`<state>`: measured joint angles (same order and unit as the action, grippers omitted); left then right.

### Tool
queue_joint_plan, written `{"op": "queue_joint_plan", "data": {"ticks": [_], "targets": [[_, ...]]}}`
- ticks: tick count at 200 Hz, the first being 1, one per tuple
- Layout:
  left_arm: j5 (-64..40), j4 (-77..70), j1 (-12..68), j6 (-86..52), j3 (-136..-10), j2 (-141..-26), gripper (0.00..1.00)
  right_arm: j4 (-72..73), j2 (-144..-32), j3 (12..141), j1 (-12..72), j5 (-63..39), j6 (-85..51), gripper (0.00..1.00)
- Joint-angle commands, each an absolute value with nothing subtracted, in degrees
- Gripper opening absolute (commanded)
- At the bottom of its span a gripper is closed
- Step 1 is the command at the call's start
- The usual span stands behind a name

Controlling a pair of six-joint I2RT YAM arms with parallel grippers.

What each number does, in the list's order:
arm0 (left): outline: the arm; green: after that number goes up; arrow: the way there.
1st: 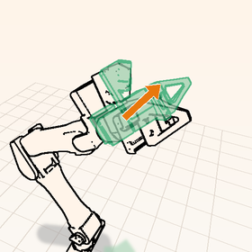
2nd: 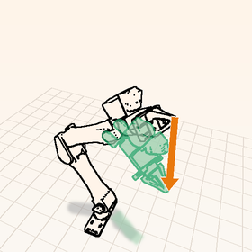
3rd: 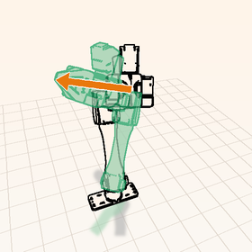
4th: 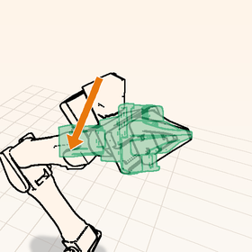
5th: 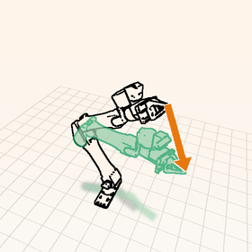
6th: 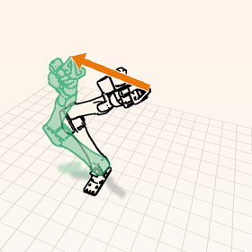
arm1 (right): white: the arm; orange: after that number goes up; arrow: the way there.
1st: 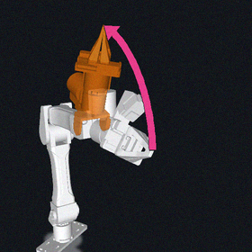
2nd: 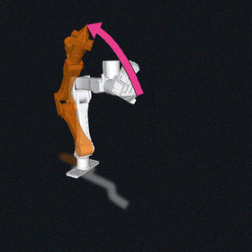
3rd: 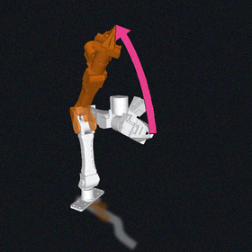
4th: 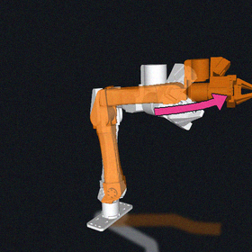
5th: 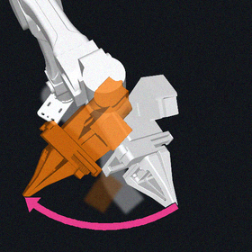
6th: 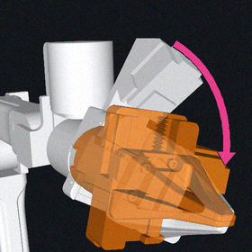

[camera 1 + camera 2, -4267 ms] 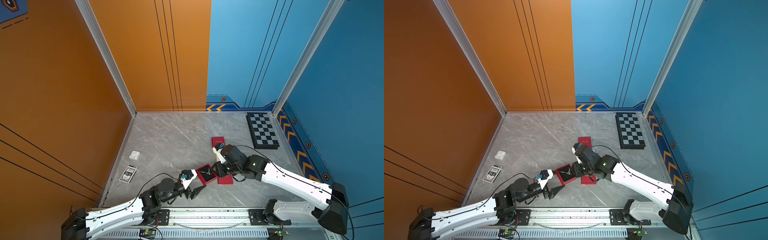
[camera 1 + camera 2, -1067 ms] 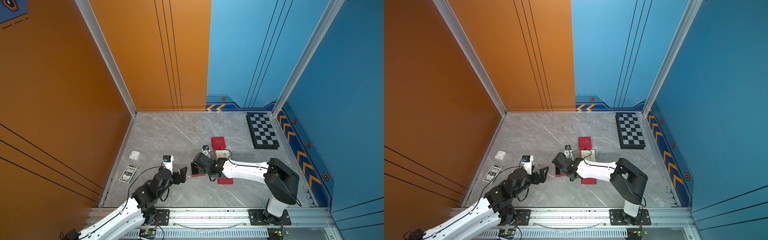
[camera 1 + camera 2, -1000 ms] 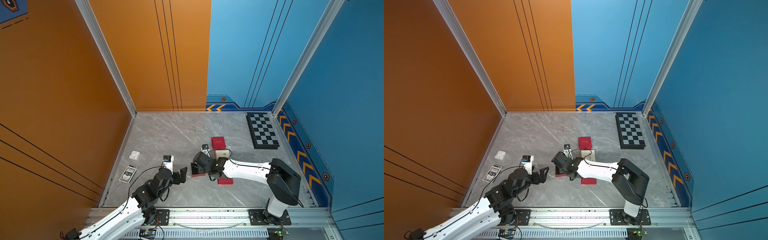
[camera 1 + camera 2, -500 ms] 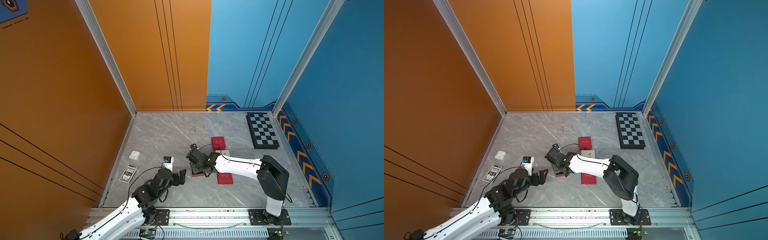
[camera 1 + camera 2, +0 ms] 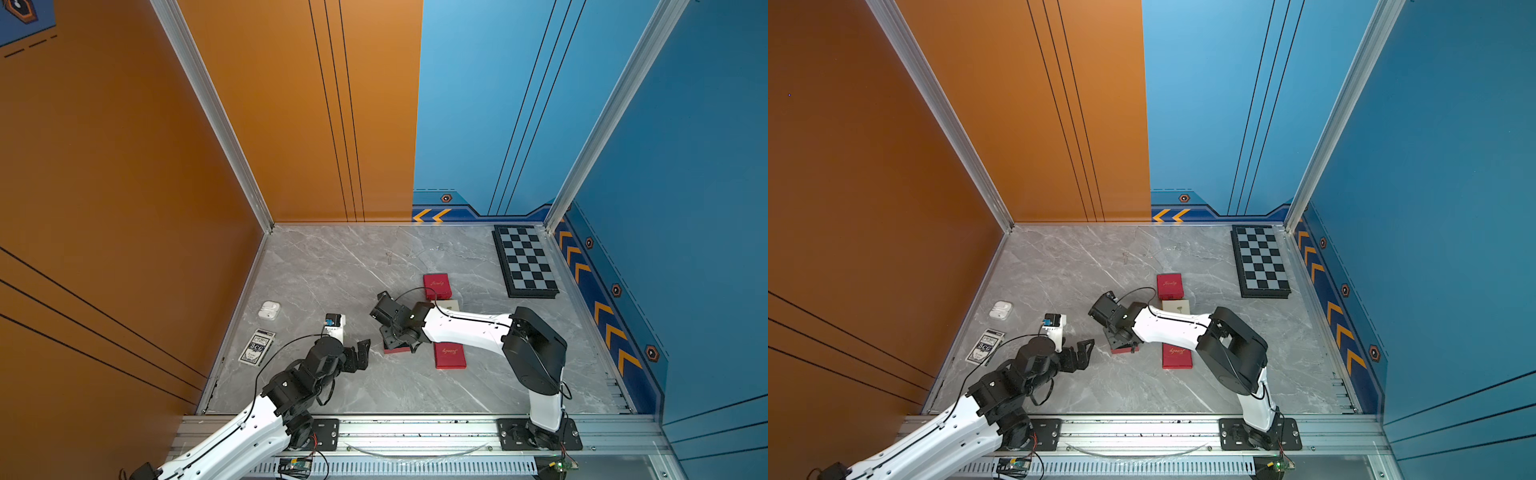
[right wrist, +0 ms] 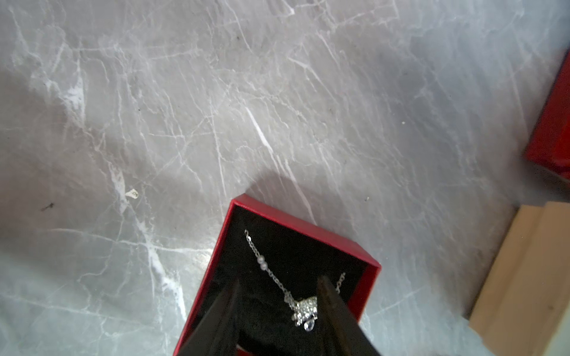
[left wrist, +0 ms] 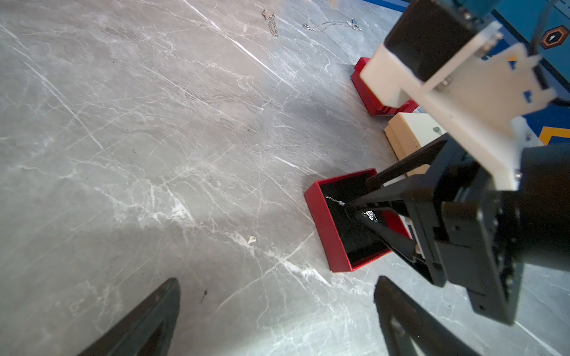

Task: Take the necklace out of the lift-off lid jewelry box
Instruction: Take out the inner lining from the jewelry box.

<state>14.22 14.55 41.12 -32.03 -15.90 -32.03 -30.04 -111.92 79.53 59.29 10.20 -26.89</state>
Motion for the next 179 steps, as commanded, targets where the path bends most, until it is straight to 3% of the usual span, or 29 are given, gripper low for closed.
{"op": "queue_joint_plan", "data": {"ticks": [1,67,101,122,144,179], "targets": [[12.8,14.6,40.4,-32.2,-17.7,-32.3,0.98,-33.0,-113.4,81.1,58.9,9.3,-25.4,0.44],[12.4,14.3,39.9,-32.1,-17.6,-32.5,0.99,-33.6,-116.5,82.3,58.4,8.5,-24.8,0.50],[12.0,13.8,39.7,-32.1,-17.3,-32.9,0.99,-33.9,-120.4,83.1,58.1,7.0,-25.0,0.48],[11.5,13.4,39.5,-32.0,-17.3,-33.4,1.00,-33.9,-122.0,83.4,57.9,5.8,-25.3,0.39],[11.0,13.3,39.4,-31.8,-17.6,-33.8,0.98,-34.0,-121.9,83.4,57.7,5.6,-25.5,0.20],[10.4,12.9,39.2,-31.9,-17.8,-33.8,0.93,-34.0,-117.9,83.2,57.3,6.1,-25.3,0.14]]}}
